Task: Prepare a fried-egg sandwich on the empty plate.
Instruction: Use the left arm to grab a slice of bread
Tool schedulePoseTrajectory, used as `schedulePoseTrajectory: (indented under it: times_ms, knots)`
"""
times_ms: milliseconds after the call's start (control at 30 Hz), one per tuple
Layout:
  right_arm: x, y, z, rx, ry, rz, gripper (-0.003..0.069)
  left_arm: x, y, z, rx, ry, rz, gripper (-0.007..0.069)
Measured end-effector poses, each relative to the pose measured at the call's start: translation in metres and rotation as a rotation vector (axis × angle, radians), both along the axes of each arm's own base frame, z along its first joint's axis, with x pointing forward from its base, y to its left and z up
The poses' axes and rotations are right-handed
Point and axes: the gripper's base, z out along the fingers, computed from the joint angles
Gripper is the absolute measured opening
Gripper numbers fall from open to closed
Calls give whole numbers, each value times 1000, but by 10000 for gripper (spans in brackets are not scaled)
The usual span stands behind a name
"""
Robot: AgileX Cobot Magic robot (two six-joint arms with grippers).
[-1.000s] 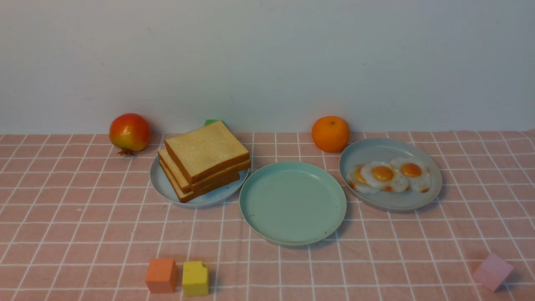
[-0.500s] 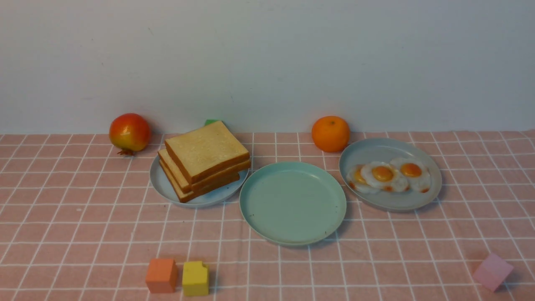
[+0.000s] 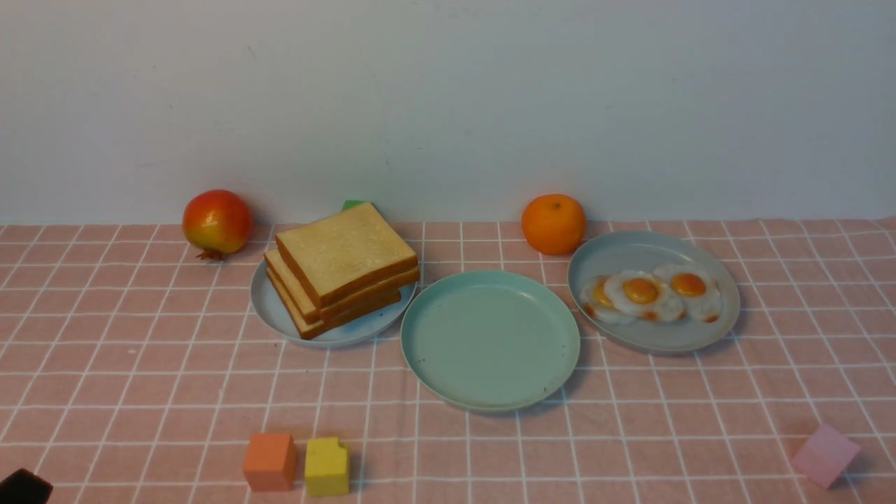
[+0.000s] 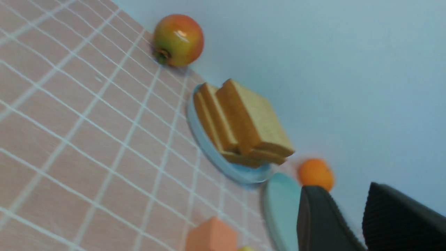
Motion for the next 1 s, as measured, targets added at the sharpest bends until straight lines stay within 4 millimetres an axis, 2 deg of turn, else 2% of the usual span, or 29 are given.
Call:
schedulePoseTrajectory:
  times_ms: [167,233,267,367,400,467,500,533,600,633,667,733,833,867,900,933,967,1000]
  knots:
    - [0,0,1,8,-5,-1,239,0,1,4,-125,-26,7,237]
    - [0,1,1,54,-9,-6,239,-1,0,7,-129,-11,-4,223]
    - [1,3,2,152,-21,-18,239,-3,-2,18,-109,-1,-26,197]
    - [3,4,12,393,-101,-54,239,-10,-6,46,34,46,-77,113]
    - [3,4,12,425,-105,-57,239,-9,-6,48,57,57,-81,108]
    - [4,3,20,561,-169,-82,239,-6,-10,76,210,144,-137,53]
    - [5,2,22,584,-186,-88,239,-4,-11,80,241,164,-150,42]
    - [5,1,26,646,-226,-103,239,7,-15,98,390,254,-216,20]
    - [4,1,31,703,-238,-104,239,24,-20,109,546,379,-320,13]
    - [4,1,32,706,-234,-102,237,26,-21,107,560,400,-333,13]
    - [2,4,42,714,-210,-72,227,39,-24,113,627,474,-404,13]
    - [-5,12,69,650,-140,8,191,62,-32,122,629,553,-496,13]
    - [-12,22,106,449,54,122,122,86,-43,130,602,619,-608,13]
    - [-16,23,121,394,94,150,104,89,-47,131,616,620,-646,13]
    - [-16,23,124,381,108,155,95,90,-48,133,615,620,-655,13]
    - [-18,25,138,284,233,190,69,95,-56,133,646,615,-717,13]
    - [-20,25,156,215,286,218,51,98,-64,133,672,605,-762,13]
    - [-21,25,164,181,321,233,42,99,-69,132,687,597,-790,13]
